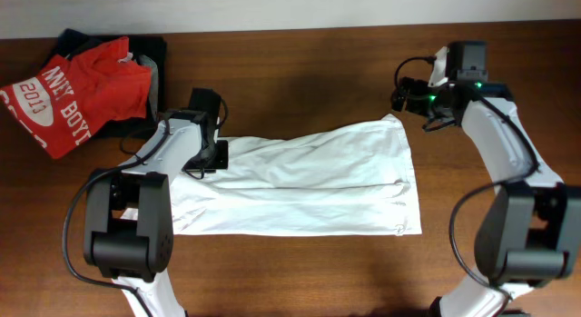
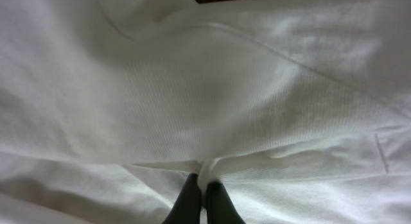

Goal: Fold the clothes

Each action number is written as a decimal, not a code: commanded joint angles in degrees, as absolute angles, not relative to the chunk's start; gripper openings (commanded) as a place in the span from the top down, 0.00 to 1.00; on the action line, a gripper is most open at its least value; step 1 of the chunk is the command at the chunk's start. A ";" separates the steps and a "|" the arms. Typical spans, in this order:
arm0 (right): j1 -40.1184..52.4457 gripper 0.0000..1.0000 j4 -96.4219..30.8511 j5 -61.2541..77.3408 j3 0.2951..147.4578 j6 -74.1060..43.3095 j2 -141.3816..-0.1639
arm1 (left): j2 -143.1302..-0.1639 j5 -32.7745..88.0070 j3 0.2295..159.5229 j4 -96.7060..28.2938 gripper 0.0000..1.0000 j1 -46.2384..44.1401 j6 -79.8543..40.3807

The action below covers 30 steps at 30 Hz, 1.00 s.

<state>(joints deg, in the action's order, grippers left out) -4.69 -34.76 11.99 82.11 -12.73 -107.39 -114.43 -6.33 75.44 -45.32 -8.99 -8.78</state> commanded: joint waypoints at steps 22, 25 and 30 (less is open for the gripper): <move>2.98 0.48 -29.69 -0.73 82.74 -13.98 -122.28 | -112.49 -7.35 76.18 -44.58 0.99 -8.99 -9.34; 2.98 0.63 -29.78 -1.52 82.83 -13.98 -122.26 | -112.49 -7.38 76.18 -44.56 0.99 -8.99 -9.34; 2.39 0.76 -39.81 -2.87 89.60 -14.11 -122.19 | -110.96 -7.33 78.06 -47.99 0.99 -8.99 -10.94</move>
<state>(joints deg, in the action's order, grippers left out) 2.90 -36.49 -1.34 84.75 -13.63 -121.34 -114.41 -6.48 75.55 -45.41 -8.99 -8.82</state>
